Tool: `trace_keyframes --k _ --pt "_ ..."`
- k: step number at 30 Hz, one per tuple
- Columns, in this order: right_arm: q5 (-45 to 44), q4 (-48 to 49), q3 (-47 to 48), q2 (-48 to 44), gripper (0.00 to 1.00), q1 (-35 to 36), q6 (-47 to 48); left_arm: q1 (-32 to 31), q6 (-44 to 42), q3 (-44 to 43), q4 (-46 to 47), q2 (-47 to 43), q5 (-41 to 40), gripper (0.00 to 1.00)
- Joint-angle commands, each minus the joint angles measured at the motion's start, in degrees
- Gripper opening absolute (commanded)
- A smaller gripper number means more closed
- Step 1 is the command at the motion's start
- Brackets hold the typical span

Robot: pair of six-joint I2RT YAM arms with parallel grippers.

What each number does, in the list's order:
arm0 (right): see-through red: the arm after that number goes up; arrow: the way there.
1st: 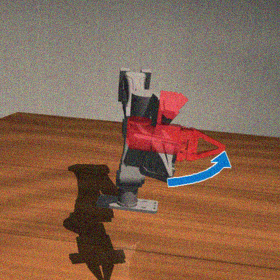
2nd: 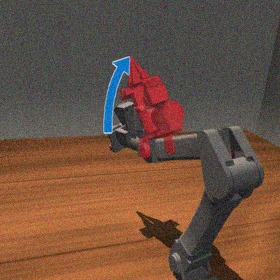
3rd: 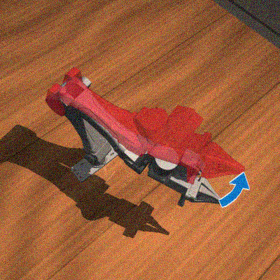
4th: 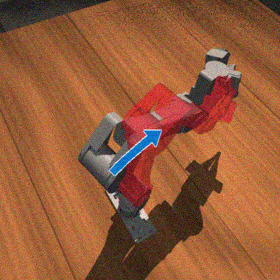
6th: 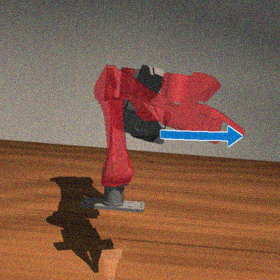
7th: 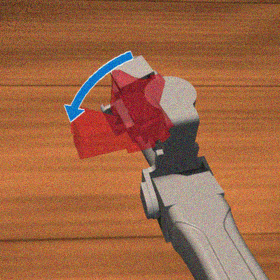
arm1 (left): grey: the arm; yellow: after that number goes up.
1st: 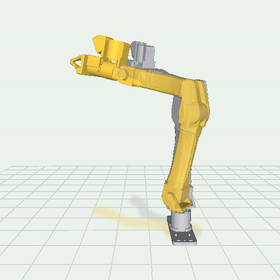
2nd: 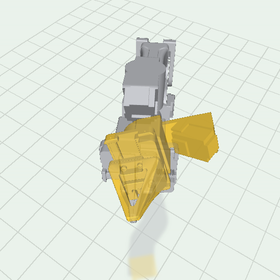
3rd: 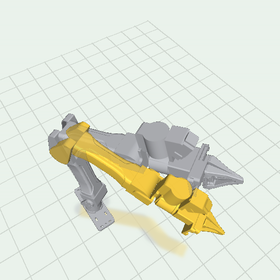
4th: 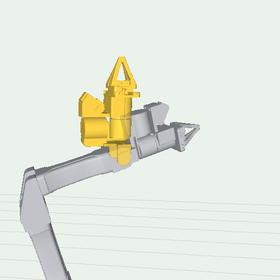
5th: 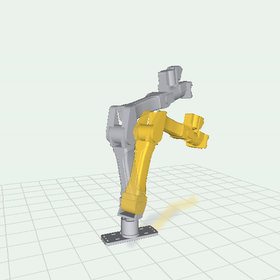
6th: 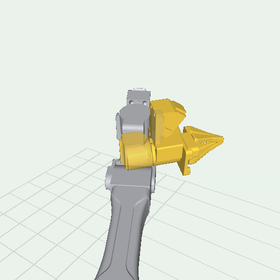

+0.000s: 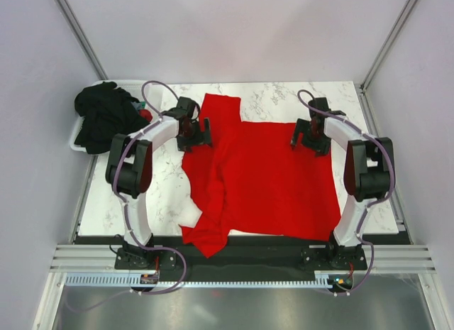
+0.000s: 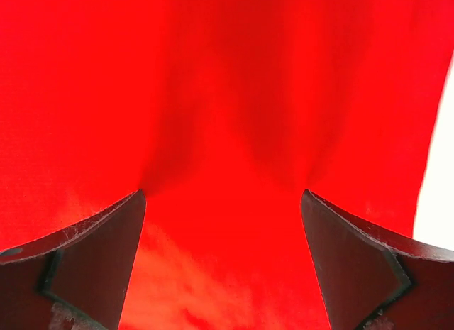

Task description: Fold and stack the t-shirts

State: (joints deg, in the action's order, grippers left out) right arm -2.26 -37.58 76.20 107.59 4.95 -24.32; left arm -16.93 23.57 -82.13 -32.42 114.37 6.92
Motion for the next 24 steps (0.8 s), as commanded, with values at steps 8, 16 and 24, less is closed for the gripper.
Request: trace_keyframes --k 8,16,24 --pt "0.5 0.0 24.6 25.6 0.98 -2.8 -1.8 4.4 1.3 -20.5 -7.4 18.1 -6.0 0.95" --pt "2.2 -8.9 53.2 39.4 0.98 -3.2 -2.7 9.4 -2.7 -66.0 -23.1 37.9 -3.4 0.95" --pt "6.0 -9.5 47.7 23.9 0.98 -1.5 -2.6 7.3 -5.0 -56.1 -20.2 16.2 -3.7 0.99"
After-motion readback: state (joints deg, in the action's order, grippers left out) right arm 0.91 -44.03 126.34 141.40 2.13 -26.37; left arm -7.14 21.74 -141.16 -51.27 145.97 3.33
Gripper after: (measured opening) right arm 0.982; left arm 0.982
